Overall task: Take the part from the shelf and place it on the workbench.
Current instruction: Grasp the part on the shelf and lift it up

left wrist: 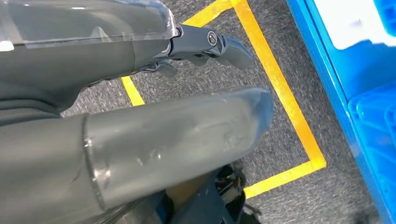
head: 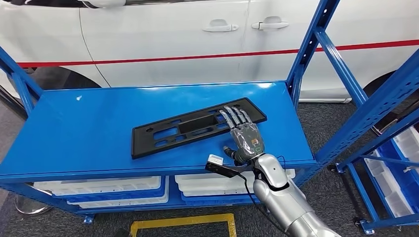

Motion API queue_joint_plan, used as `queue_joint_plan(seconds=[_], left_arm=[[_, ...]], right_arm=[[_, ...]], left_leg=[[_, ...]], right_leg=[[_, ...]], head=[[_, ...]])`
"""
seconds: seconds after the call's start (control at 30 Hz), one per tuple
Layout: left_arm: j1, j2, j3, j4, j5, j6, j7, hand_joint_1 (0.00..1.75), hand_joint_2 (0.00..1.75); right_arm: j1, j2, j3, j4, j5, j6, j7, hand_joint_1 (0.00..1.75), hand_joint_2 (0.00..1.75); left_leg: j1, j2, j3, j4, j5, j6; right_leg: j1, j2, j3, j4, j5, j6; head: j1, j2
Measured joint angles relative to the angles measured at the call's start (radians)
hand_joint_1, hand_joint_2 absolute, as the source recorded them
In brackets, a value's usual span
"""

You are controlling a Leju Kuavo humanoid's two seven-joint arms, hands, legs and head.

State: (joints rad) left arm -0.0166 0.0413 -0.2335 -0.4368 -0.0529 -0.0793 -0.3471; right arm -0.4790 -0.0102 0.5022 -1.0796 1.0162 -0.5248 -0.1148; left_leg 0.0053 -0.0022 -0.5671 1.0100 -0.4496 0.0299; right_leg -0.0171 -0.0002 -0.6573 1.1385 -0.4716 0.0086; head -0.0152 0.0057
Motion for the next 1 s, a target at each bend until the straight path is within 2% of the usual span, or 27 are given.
queue_joint_plan(seconds=[0.07, 0.17, 0.2, 0.27, 0.33, 0.37, 0.4, 0.43, 0.5, 0.53, 0.57, 0.67, 0.73, 0.77, 0.83, 0.87, 0.9, 0.93, 1.0], left_arm=[[-0.001, 0.0, 0.0, 0.0, 0.0, 0.0, 0.0, 0.0, 0.0], [-0.003, 0.0, 0.0, 0.0, 0.0, 0.0, 0.0, 0.0, 0.0], [-0.003, 0.0, 0.0, 0.0, 0.0, -0.001, 0.0, 0.0, 0.0], [-0.005, 0.0, -0.001, 0.0, -0.001, -0.002, -0.001, 0.0, 0.0], [-0.006, 0.001, -0.001, 0.0, 0.0, -0.002, -0.001, 0.0, 0.0], [-0.006, 0.001, -0.002, 0.0, 0.0, -0.002, -0.001, 0.0, 0.0], [-0.005, 0.001, -0.002, 0.0, 0.0, -0.002, -0.001, 0.0, 0.0], [-0.006, 0.001, -0.003, 0.0, 0.0, -0.002, -0.001, 0.0, 0.0], [-0.007, 0.001, -0.004, 0.0, 0.0, -0.002, -0.001, 0.0, 0.0], [-0.008, 0.001, -0.004, 0.0, 0.0, -0.001, -0.001, 0.0, 0.0], [-0.009, 0.002, -0.004, 0.0, 0.0, -0.001, -0.001, 0.0, 0.0], [-0.008, 0.002, -0.005, 0.0, 0.0, -0.001, -0.001, 0.0, 0.0], [-0.009, 0.002, -0.006, 0.0, 0.0, -0.001, -0.001, 0.0, 0.0], [-0.01, 0.002, -0.006, 0.0, 0.0, -0.001, -0.001, 0.0, 0.0], [-0.011, 0.002, -0.006, 0.0, 0.0, -0.001, -0.001, 0.0, 0.0], [-0.011, 0.002, -0.006, 0.0, 0.0, -0.002, -0.001, 0.0, 0.0], [-0.01, 0.002, -0.006, 0.0, 0.0, -0.003, -0.001, 0.0, 0.0], [-0.01, 0.002, -0.007, 0.0, 0.0, -0.005, -0.001, 0.0, 0.0], [-0.011, 0.002, -0.008, 0.0, -0.001, -0.011, -0.002, 0.0, 0.0]], right_arm=[[-0.003, 0.002, 0.005, -0.006, -0.003, 0.0, 0.0, 0.0, 1.75], [-0.003, 0.005, 0.012, -0.011, -0.009, 0.003, -0.003, 0.0, 1.75], [-0.005, 0.005, 0.014, -0.014, -0.01, 0.005, -0.004, 0.0, 1.75], [-0.007, 0.008, 0.021, -0.02, -0.011, 0.008, -0.005, 0.0, 1.75], [-0.007, 0.011, 0.027, -0.021, -0.011, 0.012, -0.006, 0.0, 1.75], [-0.006, 0.011, 0.031, -0.021, -0.011, 0.015, -0.006, 0.0, 1.75], [-0.005, 0.011, 0.034, -0.021, -0.011, 0.017, -0.006, 0.0, 1.75], [-0.004, 0.012, 0.037, -0.021, -0.011, 0.019, -0.007, 0.0, 1.75], [-0.005, 0.013, 0.04, -0.024, -0.011, 0.021, -0.007, 0.0, 1.75], [-0.006, 0.014, 0.041, -0.025, -0.011, 0.021, -0.008, 0.0, 1.75], [-0.007, 0.014, 0.042, -0.026, -0.011, 0.021, -0.008, 0.0, 1.75], [-0.007, 0.014, 0.044, -0.027, -0.011, 0.021, -0.009, 0.0, 1.75], [-0.008, 0.014, 0.045, -0.03, -0.011, 0.021, -0.01, 0.0, 1.75], [-0.009, 0.013, 0.045, -0.031, -0.011, 0.021, -0.01, 0.0, 1.75], [-0.006, 0.013, 0.046, -0.031, -0.011, 0.022, -0.01, 0.0, 1.75], [-0.003, 0.013, 0.046, -0.03, -0.011, 0.023, -0.01, 0.0, 1.75], [0.0, 0.013, 0.046, -0.03, -0.011, 0.024, -0.01, 0.0, 1.75], [0.001, 0.013, 0.047, -0.029, -0.011, 0.024, -0.01, 0.0, 1.75], [0.0, 0.012, 0.049, -0.028, -0.011, 0.024, -0.012, 0.0, 1.75]], left_leg=[[-0.003, 0.0, -0.005, 0.012, -0.008, -0.011], [0.0, 0.0, -0.008, 0.015, -0.012, -0.026], [0.002, 0.0, -0.012, 0.026, -0.022, -0.031], [0.005, 0.0, -0.048, 0.105, -0.071, -0.04], [0.006, 0.0, -0.11, 0.235, -0.13, -0.045], [0.006, 0.0, -0.132, 0.28, -0.141, -0.046], [0.006, 0.0, -0.139, 0.291, -0.132, -0.046], [0.006, 0.0, -0.127, 0.262, -0.105, -0.044], [0.005, 0.0, -0.064, 0.127, -0.035, -0.035], [0.003, 0.0, -0.035, 0.066, -0.014, -0.031], [0.0, 0.0, -0.018, 0.028, -0.005, -0.027], [-0.003, -0.001, -0.008, 0.004, -0.001, -0.014], [0.0, 0.0, -0.001, -0.011, 0.009, -0.001], [0.003, 0.001, 0.002, -0.017, 0.013, 0.004], [0.001, 0.002, 0.001, -0.018, 0.013, 0.009], [0.0, 0.002, 0.0, -0.017, 0.013, 0.01], [0.0, 0.002, 0.0, -0.015, 0.012, 0.01], [0.0, 0.001, -0.001, -0.013, 0.011, 0.01], [0.0, 0.0, -0.001, -0.004, 0.005, 0.004]], right_leg=[[0.002, 0.002, 0.036, -0.077, 0.019, -0.008], [0.006, 0.004, 0.036, -0.086, 0.018, -0.026], [0.005, 0.004, 0.038, -0.089, 0.02, -0.032], [0.003, 0.003, 0.04, -0.094, 0.022, -0.042], [0.005, 0.002, 0.039, -0.094, 0.022, -0.046], [0.006, 0.002, 0.039, -0.094, 0.022, -0.046], [0.007, 0.002, 0.039, -0.093, 0.021, -0.046], [0.007, 0.002, 0.04, -0.093, 0.021, -0.046], [0.008, 0.003, 0.043, -0.093, 0.021, -0.045], [0.009, 0.004, 0.043, -0.093, 0.02, -0.042], [0.01, 0.004, 0.043, -0.093, 0.021, -0.038], [0.009, 0.004, 0.042, -0.096, 0.024, -0.02], [0.008, 0.003, 0.034, -0.072, 0.005, -0.011], [0.008, 0.003, 0.016, -0.033, -0.02, -0.008], [0.006, 0.003, -0.043, 0.089, -0.08, -0.005], [0.005, 0.003, -0.069, 0.141, -0.097, -0.003], [0.004, 0.003, -0.08, 0.163, -0.095, -0.002], [0.003, 0.002, -0.073, 0.148, -0.075, -0.001], [0.002, 0.001, -0.015, 0.029, -0.013, -0.003]], head=[[0.0, 0.0], [-0.001, 0.0], [-0.001, 0.0], [-0.001, 0.0], [-0.001, 0.0], [-0.001, 0.0], [-0.001, 0.0], [-0.001, 0.0], [-0.001, 0.0], [-0.001, 0.0], [-0.001, 0.0], [-0.001, 0.0], [-0.001, 0.0], [0.0, 0.0], [0.0, 0.0], [0.0, 0.0], [0.0, 0.0], [0.0, 0.0], [0.0, 0.0]])
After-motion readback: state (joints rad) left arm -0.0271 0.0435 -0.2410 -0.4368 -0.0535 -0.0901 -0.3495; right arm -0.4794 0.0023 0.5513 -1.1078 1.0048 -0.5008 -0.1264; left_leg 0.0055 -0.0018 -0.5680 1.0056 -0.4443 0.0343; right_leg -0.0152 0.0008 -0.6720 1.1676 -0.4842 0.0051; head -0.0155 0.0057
